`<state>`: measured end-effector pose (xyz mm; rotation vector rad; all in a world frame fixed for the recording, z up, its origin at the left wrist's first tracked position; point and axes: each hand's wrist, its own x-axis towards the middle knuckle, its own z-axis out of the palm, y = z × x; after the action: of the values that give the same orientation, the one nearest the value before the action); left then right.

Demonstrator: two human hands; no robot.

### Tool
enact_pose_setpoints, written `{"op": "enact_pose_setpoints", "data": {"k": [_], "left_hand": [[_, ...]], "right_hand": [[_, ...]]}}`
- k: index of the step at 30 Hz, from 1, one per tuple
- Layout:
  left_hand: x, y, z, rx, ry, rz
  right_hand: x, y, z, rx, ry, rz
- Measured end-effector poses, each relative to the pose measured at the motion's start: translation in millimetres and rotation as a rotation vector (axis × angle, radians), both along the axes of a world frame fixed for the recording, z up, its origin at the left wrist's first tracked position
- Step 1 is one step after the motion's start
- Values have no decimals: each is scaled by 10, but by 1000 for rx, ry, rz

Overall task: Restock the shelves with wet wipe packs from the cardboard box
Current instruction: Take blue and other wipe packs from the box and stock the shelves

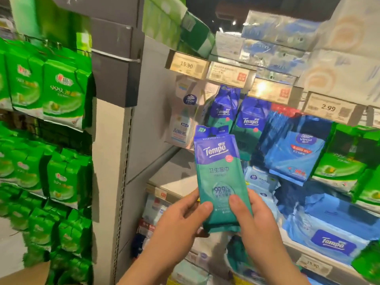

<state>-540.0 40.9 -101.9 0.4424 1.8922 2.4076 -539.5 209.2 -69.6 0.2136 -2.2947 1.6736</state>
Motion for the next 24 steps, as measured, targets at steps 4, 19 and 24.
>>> {"op": "enact_pose_setpoints", "data": {"k": [4, 19, 24], "left_hand": [[-284, -106, 186, 9, 55, 52], [-892, 97, 482, 87, 255, 67], [-1040, 188, 514, 108, 244, 87]], "right_hand": [[-309, -127, 203, 50, 79, -19], [-861, -40, 440, -210, 228, 47], [-1022, 7, 443, -171, 253, 16]]}}
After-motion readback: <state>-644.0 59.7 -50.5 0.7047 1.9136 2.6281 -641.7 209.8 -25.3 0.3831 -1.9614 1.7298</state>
